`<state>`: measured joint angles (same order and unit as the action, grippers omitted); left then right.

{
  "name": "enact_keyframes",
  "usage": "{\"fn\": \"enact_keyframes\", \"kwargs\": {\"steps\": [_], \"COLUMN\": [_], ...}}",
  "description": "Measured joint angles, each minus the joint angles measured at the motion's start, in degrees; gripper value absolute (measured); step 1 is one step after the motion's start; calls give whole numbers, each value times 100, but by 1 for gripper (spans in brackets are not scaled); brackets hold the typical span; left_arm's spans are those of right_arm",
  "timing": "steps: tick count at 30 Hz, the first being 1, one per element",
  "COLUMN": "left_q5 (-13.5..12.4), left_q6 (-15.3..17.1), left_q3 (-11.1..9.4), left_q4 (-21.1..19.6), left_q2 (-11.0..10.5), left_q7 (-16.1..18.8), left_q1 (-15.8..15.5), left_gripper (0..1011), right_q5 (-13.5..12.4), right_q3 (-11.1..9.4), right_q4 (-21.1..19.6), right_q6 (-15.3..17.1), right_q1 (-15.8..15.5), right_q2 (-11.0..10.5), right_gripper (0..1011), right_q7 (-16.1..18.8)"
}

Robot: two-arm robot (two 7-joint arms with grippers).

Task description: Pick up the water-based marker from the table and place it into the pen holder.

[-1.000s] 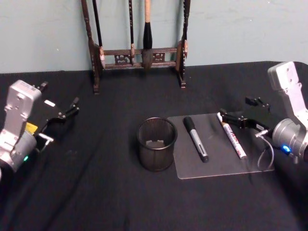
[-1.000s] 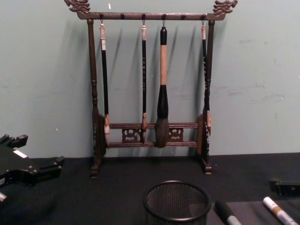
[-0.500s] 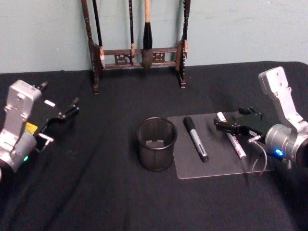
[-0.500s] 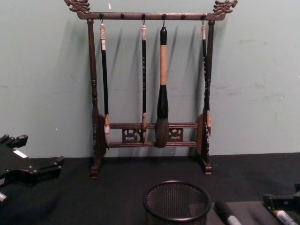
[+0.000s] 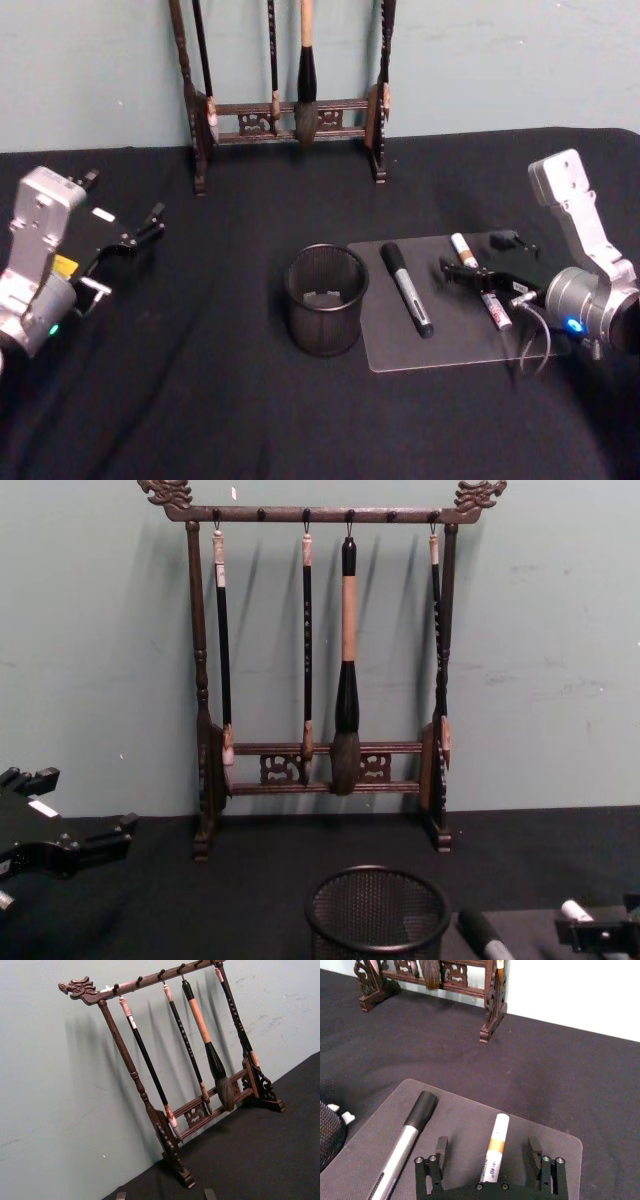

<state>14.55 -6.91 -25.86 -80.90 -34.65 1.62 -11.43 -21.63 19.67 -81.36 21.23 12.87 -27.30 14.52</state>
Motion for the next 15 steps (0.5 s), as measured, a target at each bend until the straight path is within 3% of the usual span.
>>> {"fn": "enact_keyframes", "kwargs": {"steps": [15], "left_q5": [0], "left_q6": [0], "left_q3": [0], "left_q4": [0], "left_q2": [0], "left_q7": [0], "left_q1": [0], "left_gripper": [1001], "right_q5": [188], "right_q3": [-99], "right_q4": [5], "right_q6": [145], "right_q1": [-72], "right_q2": [87], "right_gripper": [1000], "right_q7": [109]}}
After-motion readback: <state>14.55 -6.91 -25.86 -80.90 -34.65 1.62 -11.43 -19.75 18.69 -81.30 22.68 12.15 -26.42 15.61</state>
